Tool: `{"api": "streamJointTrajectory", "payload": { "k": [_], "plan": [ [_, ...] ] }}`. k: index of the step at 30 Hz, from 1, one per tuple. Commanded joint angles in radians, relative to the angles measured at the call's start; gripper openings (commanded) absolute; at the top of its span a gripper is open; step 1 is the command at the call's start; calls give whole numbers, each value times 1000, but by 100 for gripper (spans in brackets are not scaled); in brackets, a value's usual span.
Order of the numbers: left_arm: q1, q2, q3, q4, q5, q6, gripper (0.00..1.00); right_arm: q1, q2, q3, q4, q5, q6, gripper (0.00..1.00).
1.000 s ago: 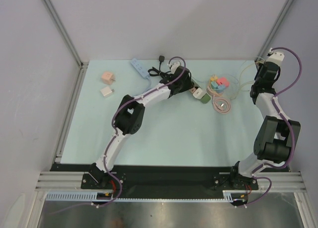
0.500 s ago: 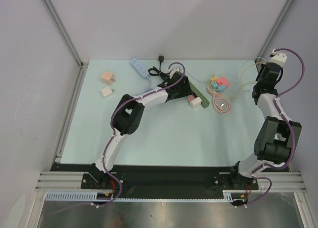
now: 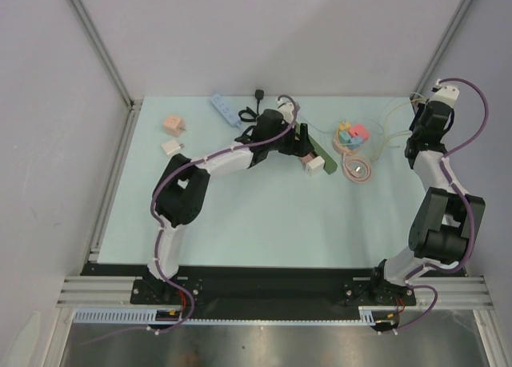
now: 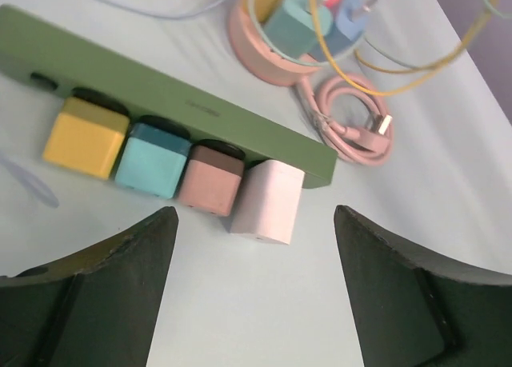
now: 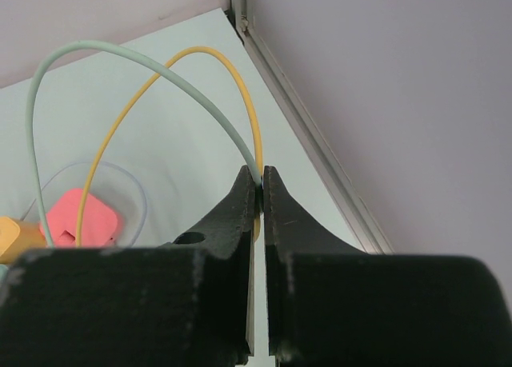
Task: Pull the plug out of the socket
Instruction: Move the socket to the center of the board.
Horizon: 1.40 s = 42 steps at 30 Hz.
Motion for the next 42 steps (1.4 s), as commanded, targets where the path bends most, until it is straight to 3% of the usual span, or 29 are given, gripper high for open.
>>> {"api": "streamJointTrajectory", "payload": {
  "k": [1,8,19,22,26,29,36,42],
  "plan": [
    [-16,-44,29,-47,122,184,85,8,-28,5,11,-8,9,0],
    [-70,16,139,-206,107,347,85,10,-6,8,5,-23,4,0],
    [-134,183,400,-400,-54,400,83,-12,122,60,-78,-71,21,0],
    [-136,203,426,-424,-76,400,83,-29,135,71,-101,-114,12,10],
    [-139,219,437,-443,-106,443,83,-52,123,74,-119,-192,9,40],
    [-144,240,452,-461,-125,460,82,-64,103,75,-128,-227,9,53],
    [-153,283,485,-470,-136,483,75,-102,14,71,-162,-410,-17,65],
    [-167,311,523,-472,-149,502,55,-159,-104,45,-178,-670,-59,66]
  ]
}}
